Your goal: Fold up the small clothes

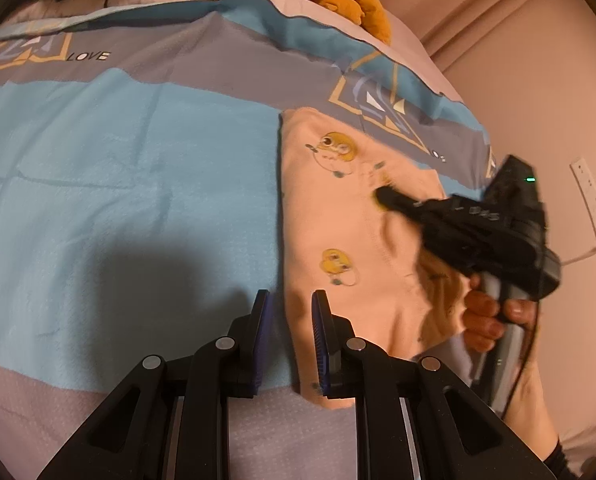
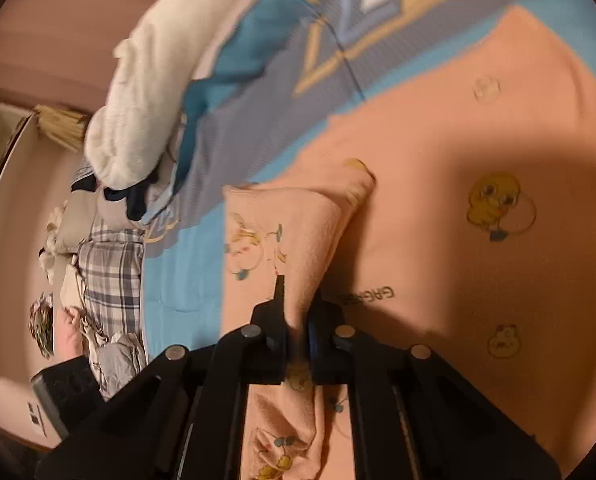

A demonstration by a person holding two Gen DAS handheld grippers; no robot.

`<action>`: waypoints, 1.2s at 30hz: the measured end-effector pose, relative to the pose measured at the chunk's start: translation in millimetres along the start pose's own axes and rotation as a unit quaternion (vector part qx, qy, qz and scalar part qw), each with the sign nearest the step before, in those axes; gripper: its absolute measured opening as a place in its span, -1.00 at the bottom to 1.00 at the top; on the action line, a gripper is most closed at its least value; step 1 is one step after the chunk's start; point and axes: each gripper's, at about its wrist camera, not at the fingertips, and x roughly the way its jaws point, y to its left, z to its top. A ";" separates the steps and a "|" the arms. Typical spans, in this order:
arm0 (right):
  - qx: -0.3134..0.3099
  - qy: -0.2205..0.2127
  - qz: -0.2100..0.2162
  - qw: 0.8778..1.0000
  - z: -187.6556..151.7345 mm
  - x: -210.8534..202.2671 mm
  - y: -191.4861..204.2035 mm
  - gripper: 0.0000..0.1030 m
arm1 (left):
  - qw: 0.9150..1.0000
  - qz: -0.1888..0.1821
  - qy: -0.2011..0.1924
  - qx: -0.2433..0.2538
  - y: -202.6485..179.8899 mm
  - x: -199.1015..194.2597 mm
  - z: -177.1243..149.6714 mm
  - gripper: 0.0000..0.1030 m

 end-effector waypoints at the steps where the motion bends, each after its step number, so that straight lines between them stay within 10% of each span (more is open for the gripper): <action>1: -0.012 -0.008 0.000 1.000 2.1 -6.2 4.8 -0.86 | 1.000 -0.002 -0.001 0.000 0.6 -1.4 -0.3 -0.69; 10: -0.062 -0.070 -0.079 0.992 45.8 -91.5 15.4 -0.86 | 1.000 -0.017 0.009 0.021 -21.6 14.3 2.6 -0.70; 22: -0.031 -0.056 -0.141 0.988 47.7 -91.3 -54.0 -0.56 | 0.993 -0.025 0.013 0.110 -97.4 53.2 16.5 -0.69; 27: -0.170 -0.094 -0.161 0.968 22.6 -119.9 -12.1 -0.55 | 0.990 -0.012 0.004 0.142 -111.3 66.4 11.2 -0.69; 31: -0.265 -0.059 -0.145 0.952 -12.1 -117.6 10.1 -0.61 | 0.985 0.012 0.000 0.171 -117.4 79.0 0.8 -0.69; 36: -0.306 -0.009 -0.220 0.926 -45.4 -91.7 -8.1 -0.67 | 0.982 0.019 -0.004 0.189 -116.0 86.6 -13.7 -0.70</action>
